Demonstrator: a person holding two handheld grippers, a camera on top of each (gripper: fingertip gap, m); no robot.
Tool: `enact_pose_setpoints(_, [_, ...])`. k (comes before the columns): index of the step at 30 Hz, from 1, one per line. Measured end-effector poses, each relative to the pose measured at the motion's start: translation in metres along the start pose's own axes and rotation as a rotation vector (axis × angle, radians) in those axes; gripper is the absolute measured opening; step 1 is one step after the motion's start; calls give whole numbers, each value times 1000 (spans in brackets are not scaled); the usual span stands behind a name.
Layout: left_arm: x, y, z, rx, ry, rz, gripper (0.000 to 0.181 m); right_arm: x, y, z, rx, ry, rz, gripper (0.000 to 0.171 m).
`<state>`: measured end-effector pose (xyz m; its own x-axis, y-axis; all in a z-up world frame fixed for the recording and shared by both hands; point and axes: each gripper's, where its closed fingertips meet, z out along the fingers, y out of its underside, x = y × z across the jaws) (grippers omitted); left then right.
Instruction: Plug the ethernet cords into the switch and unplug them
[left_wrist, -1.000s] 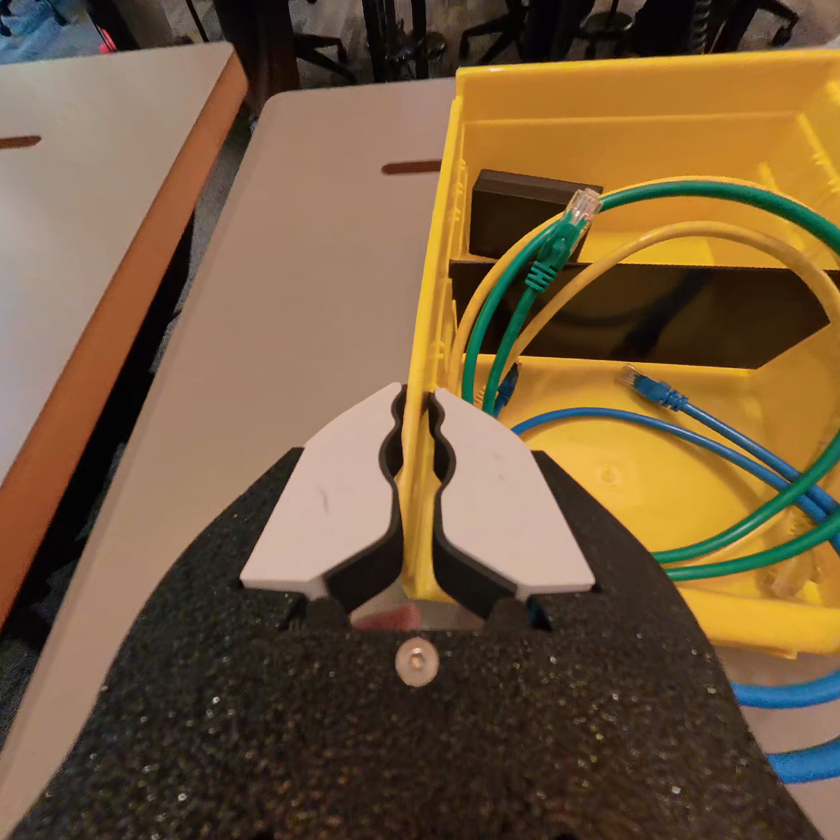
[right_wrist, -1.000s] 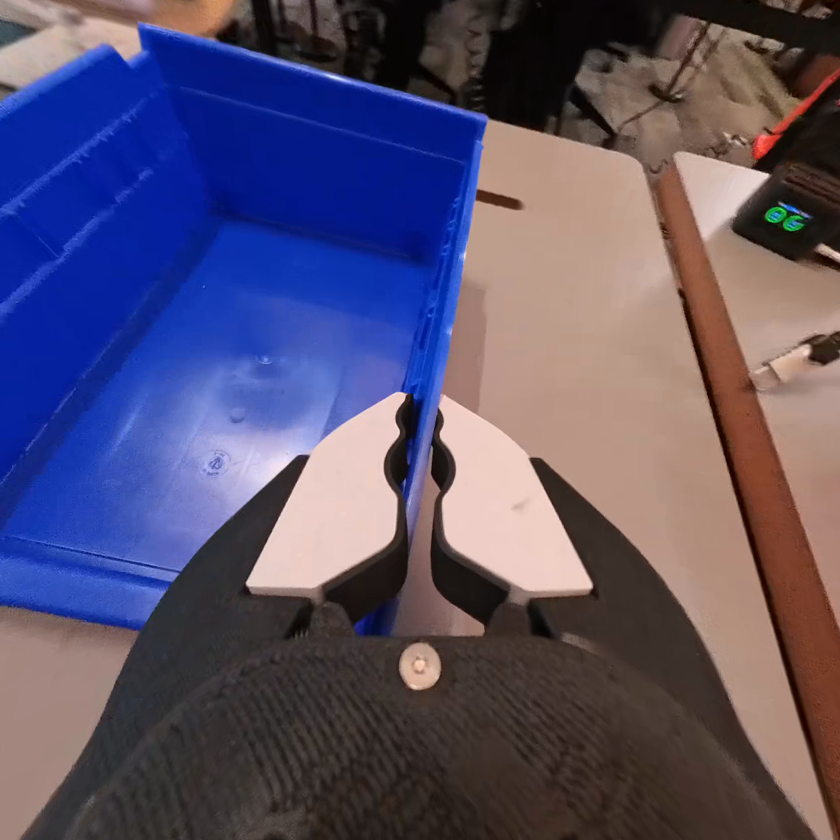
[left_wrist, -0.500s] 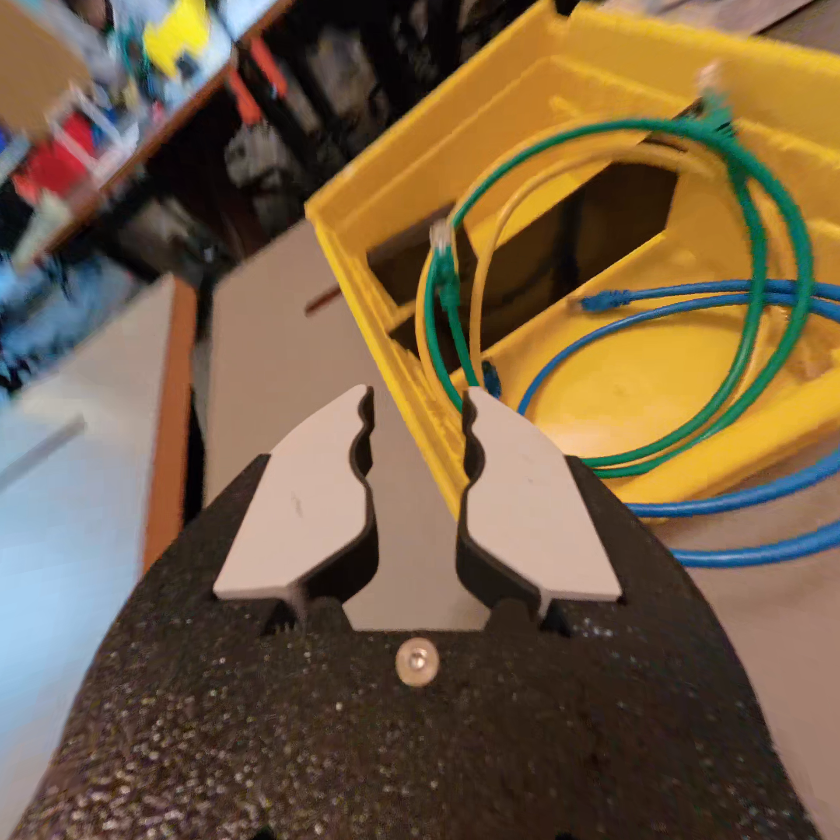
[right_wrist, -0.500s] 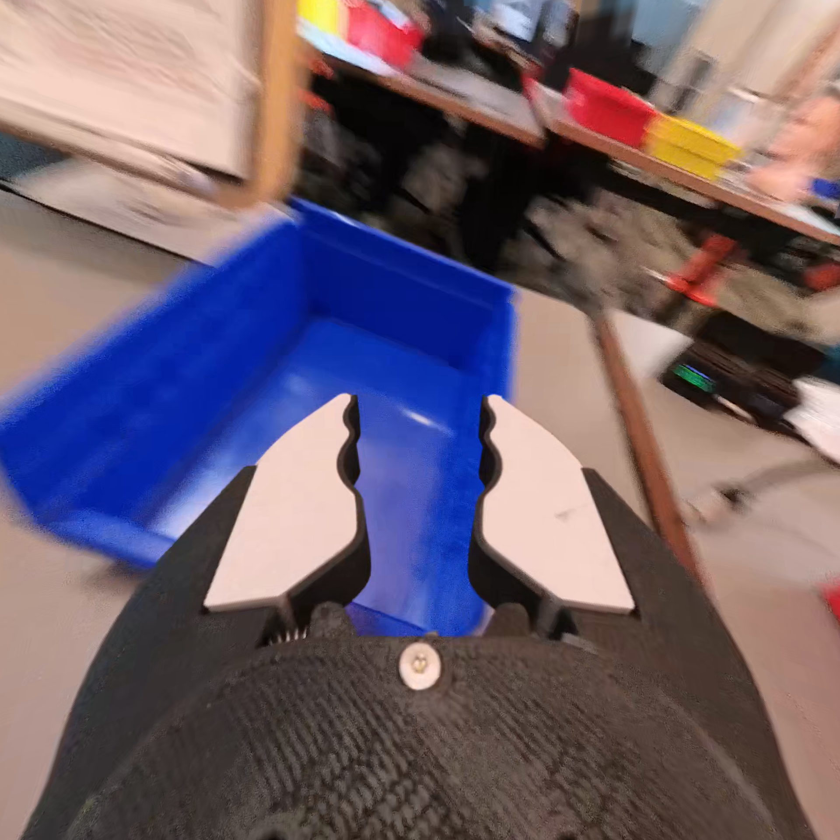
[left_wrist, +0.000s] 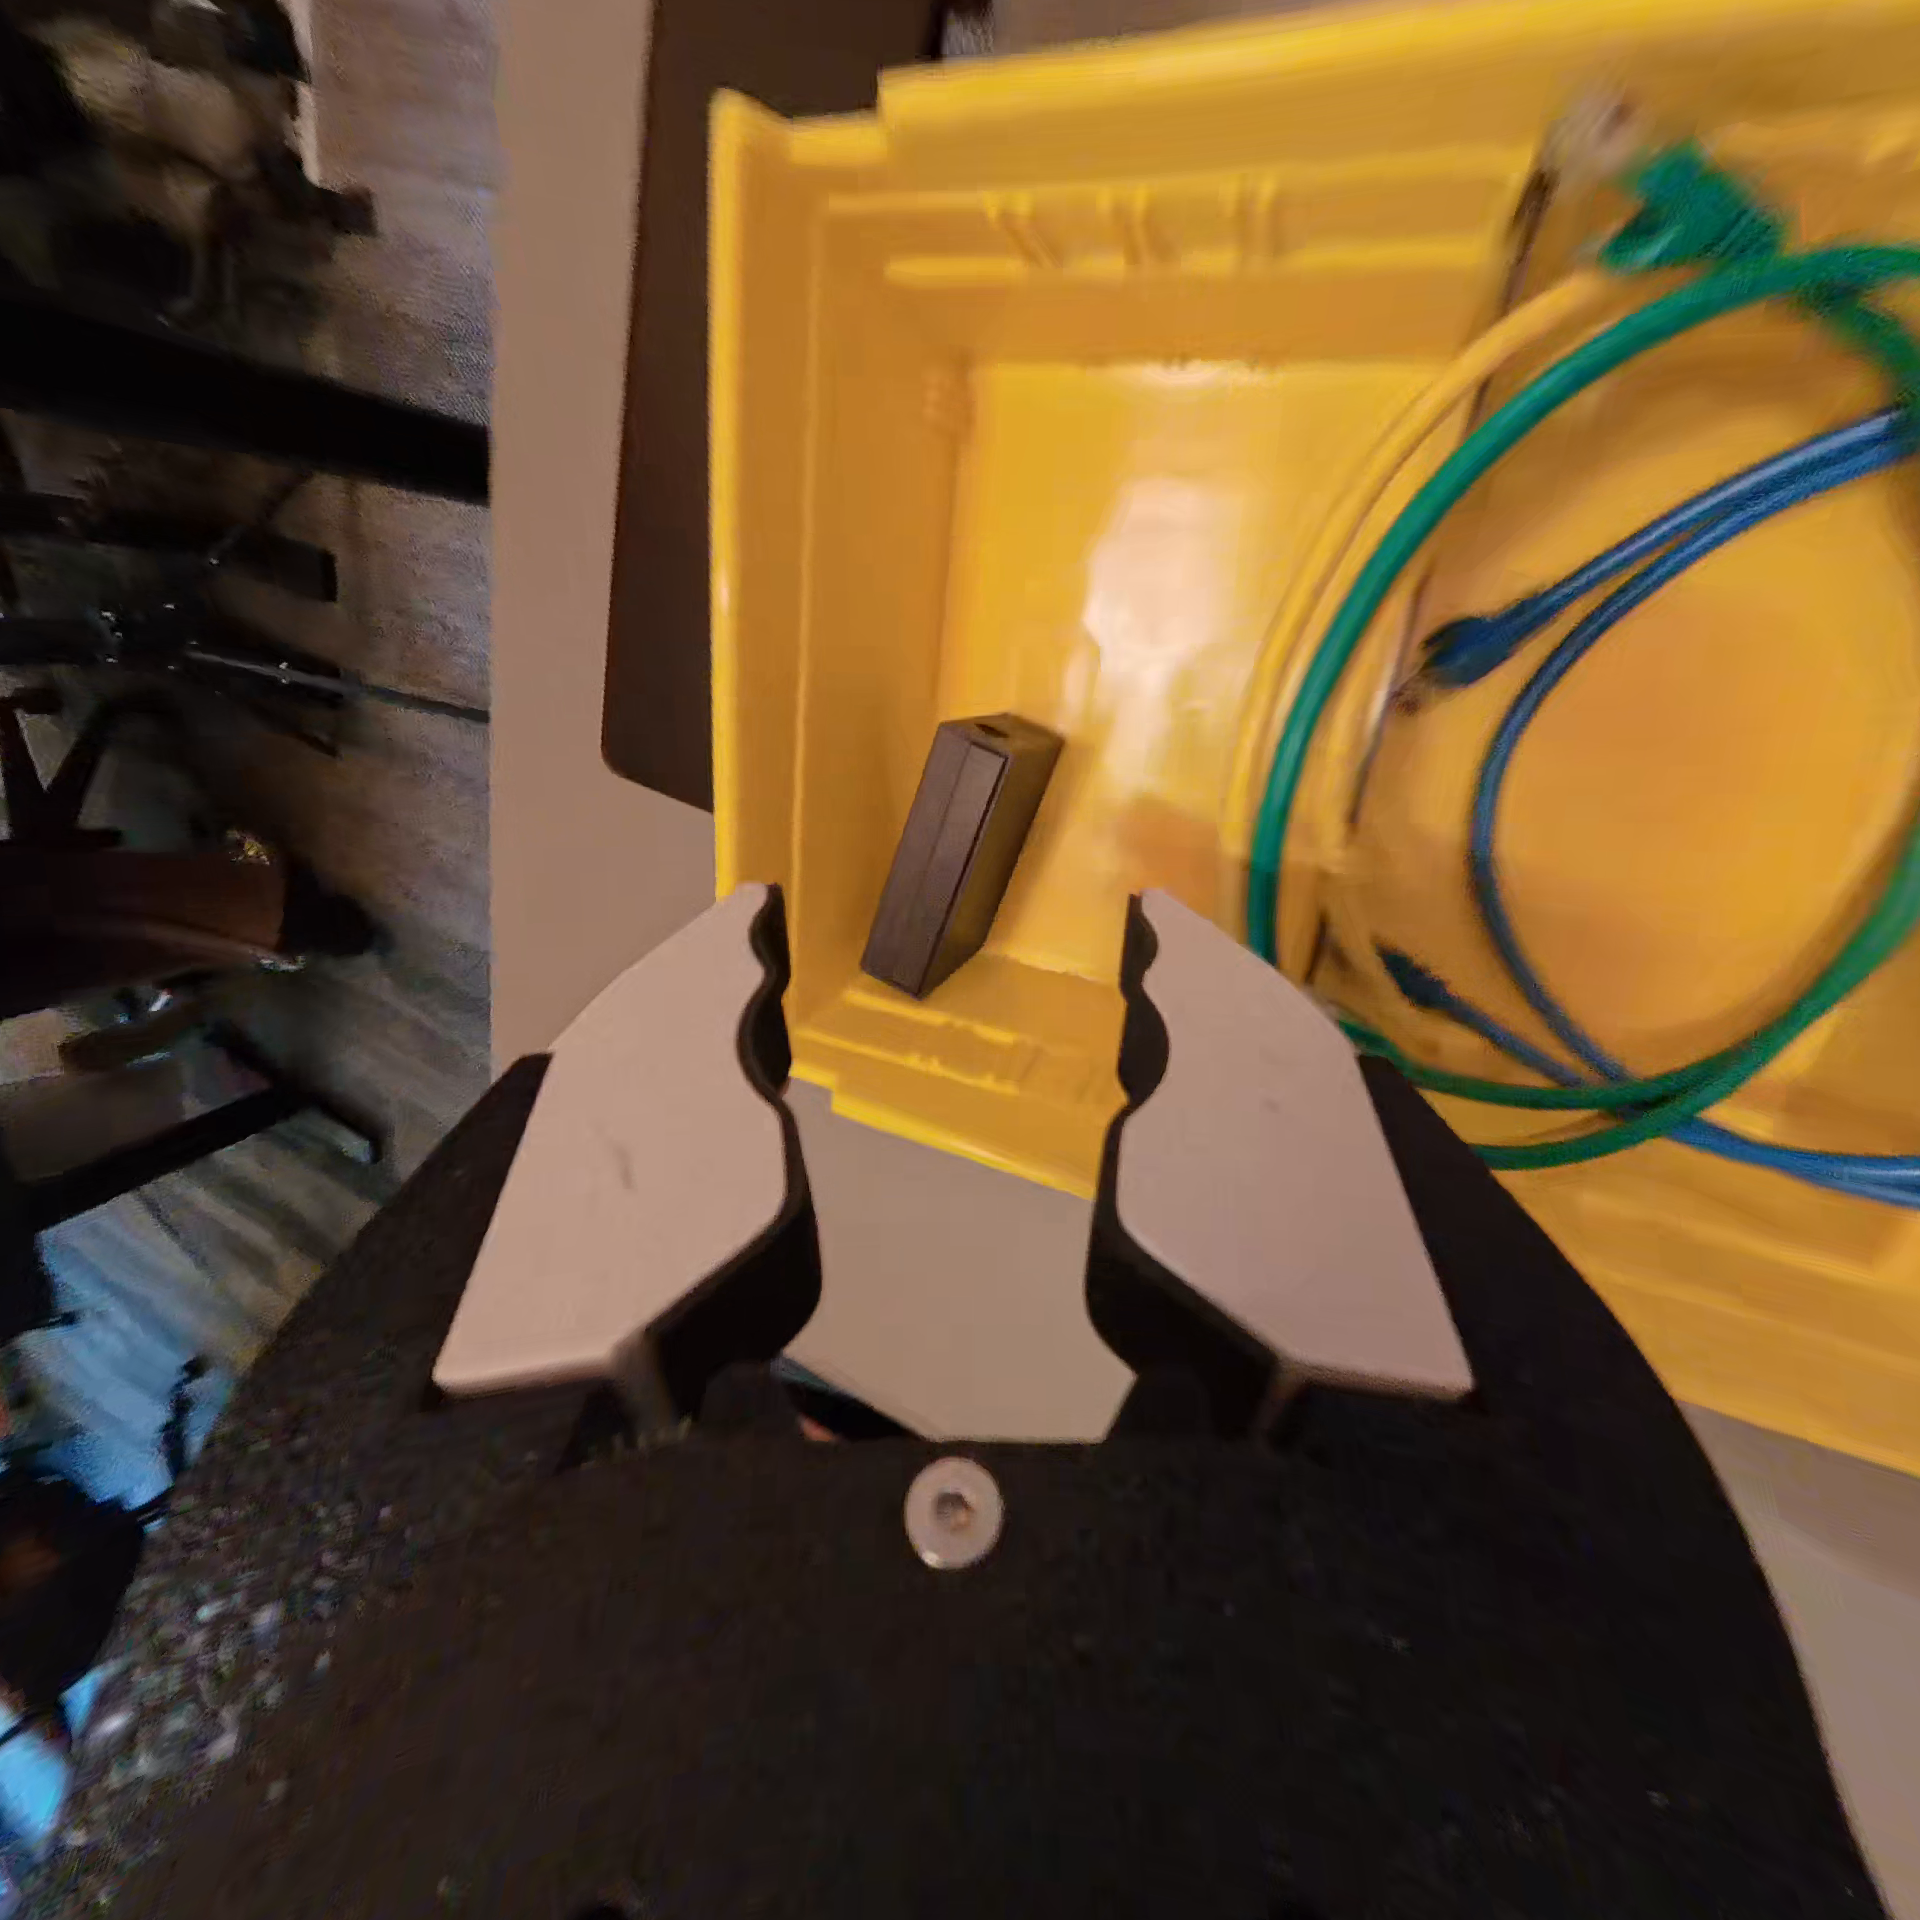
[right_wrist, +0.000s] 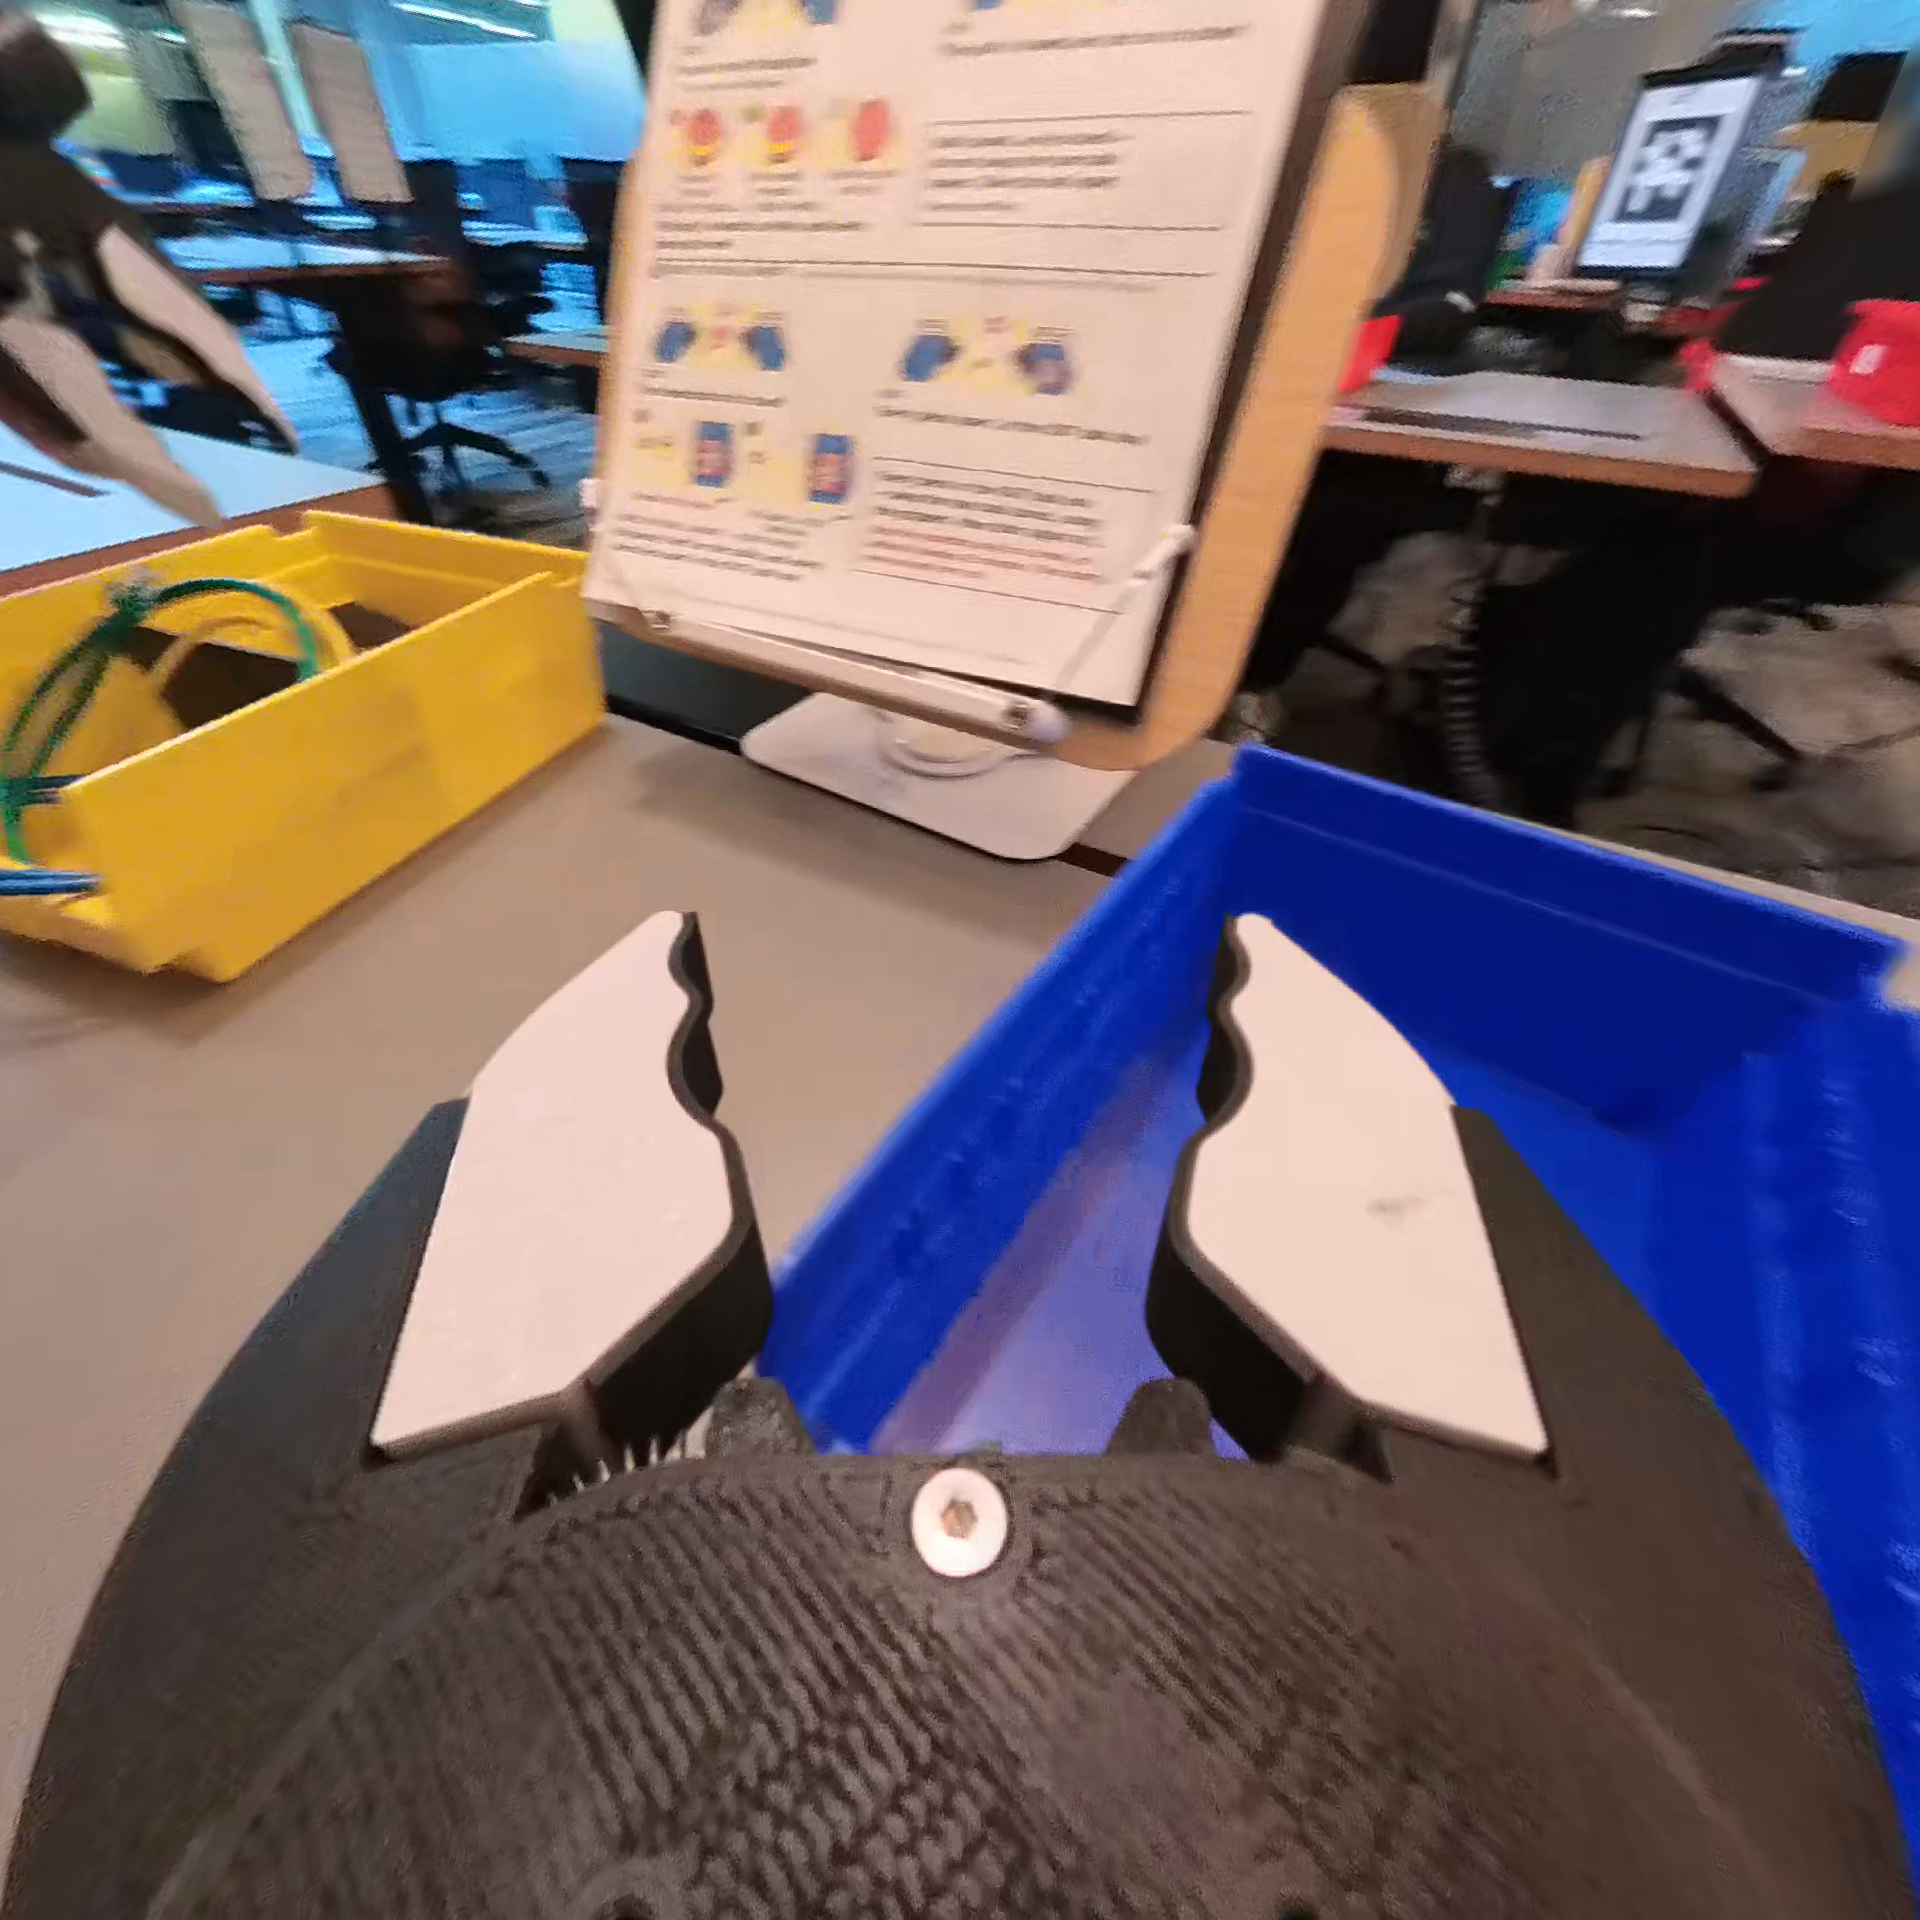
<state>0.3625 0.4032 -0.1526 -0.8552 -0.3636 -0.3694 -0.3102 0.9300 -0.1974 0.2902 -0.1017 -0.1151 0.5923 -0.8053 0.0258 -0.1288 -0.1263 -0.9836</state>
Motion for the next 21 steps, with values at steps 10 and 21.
enact_pose_setpoints(10, [6, 18, 82, -278, 115, 176, 56, 48, 10, -15, 0, 66, 101, 92])
enact_pose_setpoints(21, [-11, 21, 86, -320, -35, 119, 29, 24, 20, -1, -78, 28, -4, 91])
